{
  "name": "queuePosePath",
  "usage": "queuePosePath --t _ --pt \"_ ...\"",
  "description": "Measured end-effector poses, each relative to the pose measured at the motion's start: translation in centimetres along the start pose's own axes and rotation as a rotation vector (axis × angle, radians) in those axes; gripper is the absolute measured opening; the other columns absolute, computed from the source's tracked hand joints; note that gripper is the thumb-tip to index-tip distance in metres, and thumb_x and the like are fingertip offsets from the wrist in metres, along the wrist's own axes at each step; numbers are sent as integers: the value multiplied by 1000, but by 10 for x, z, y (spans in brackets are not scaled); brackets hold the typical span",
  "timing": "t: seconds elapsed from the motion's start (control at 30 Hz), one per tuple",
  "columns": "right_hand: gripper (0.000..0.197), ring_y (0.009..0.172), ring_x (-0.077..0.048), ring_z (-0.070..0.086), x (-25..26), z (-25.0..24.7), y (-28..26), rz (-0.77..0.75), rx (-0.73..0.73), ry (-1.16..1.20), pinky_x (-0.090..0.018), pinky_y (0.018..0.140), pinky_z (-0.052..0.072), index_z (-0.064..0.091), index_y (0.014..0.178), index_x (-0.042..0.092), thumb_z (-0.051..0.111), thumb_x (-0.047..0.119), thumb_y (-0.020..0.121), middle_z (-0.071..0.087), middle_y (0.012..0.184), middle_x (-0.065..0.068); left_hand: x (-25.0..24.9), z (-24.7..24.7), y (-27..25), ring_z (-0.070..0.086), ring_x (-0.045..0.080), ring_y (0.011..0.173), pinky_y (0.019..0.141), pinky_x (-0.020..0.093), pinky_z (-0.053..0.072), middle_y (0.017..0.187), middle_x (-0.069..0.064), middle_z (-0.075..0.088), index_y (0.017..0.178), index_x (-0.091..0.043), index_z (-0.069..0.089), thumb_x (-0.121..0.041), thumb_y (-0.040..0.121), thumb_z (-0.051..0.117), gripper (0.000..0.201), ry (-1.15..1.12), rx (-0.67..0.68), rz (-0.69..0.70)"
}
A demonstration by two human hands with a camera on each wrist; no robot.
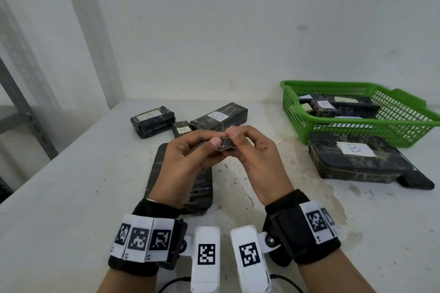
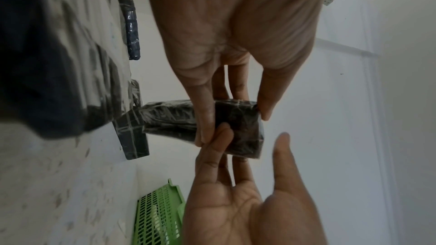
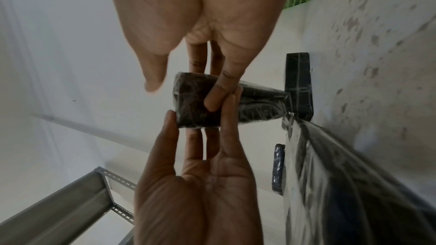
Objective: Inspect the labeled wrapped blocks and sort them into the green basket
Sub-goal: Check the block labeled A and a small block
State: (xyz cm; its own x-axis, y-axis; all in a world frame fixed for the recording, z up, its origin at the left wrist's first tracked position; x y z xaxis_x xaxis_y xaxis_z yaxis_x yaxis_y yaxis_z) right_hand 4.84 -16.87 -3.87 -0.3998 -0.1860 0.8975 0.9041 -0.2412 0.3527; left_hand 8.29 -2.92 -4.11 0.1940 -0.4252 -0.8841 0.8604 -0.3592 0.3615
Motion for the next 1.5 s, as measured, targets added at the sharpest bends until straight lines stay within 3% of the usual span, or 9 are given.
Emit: queuePosePath --t 0.17,0.3,0.47,0.63,0.83,1.0,1.17,1.37,1.5 --pt "13 91 -15 65 3 1 -2 5 22 25 -31 82 55 63 102 11 58 13 91 68 106 -6 -4 3 2 65 24 113 83 32 57 132 11 59 138 -24 46 -27 78 73 66 -31 -62 -84" --pt "50 84 -6 67 5 1 -5 70 94 -78 -22 78 54 45 125 28 60 -5 90 52 127 1 -3 -1 3 67 15 108 77 26 57 142 6 50 150 -31 22 -19 83 72 84 66 -167 -132" --pt "52 81 2 67 3 -4 -3 123 42 -150 -17 68 52 40 130 35 63 8 92 58 119 5 5 -6 5 71 15 100 77 24 56 117 6 68 139 -14 46 7 75 70 72 102 -47 -85" --pt "56 103 -27 64 6 -8 0 22 -97 -186 -37 92 50 49 133 37 74 20 86 75 100 0 2 -6 4 70 16 98 82 26 57 105 3 74 113 -18 64 5 65 63 52 124 7 -32" --pt "32 55 -14 51 16 -6 -3 -70 -94 -148 -19 42 38 66 109 22 72 2 85 73 102 -5 -3 -4 3 62 21 119 93 30 52 122 4 69 125 -18 61 -12 78 66 48 153 62 24" --pt "34 72 -21 63 12 -5 -3 -39 -13 -199 -20 56 51 66 100 22 63 -9 86 68 110 -3 -11 2 0 55 14 127 95 19 47 134 1 62 138 -24 51 -39 83 60 57 108 106 66" --pt "34 80 -22 65 5 -3 -4 14 25 -165 -30 80 58 67 103 19 68 -8 83 67 113 -1 -10 5 -1 56 14 126 99 29 41 130 -5 64 127 -24 60 -28 94 50 34 182 69 75" --pt "34 89 -19 70 7 -1 -4 42 54 -60 -24 78 56 65 115 11 62 -9 87 66 117 -6 -9 0 0 56 17 126 101 45 45 131 -5 63 133 -36 55 -54 81 55 55 137 99 -53" --pt "36 97 -20 69 5 -3 0 59 60 -57 -26 83 56 65 118 10 58 -9 89 68 118 -14 -10 0 0 58 21 125 91 38 52 129 1 64 126 -30 62 -50 82 57 48 121 86 -34"
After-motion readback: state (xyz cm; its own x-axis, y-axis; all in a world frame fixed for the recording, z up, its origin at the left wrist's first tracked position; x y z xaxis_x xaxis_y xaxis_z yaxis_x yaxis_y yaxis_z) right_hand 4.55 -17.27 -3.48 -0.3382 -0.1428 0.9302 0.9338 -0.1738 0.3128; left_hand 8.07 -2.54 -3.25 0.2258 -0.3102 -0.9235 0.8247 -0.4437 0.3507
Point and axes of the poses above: each hand's wrist, its own y-axis towards the middle knuckle, its own z-axis out of the palm, x = y × z, the point moved 1 cm from there along y, towards the middle knuckle
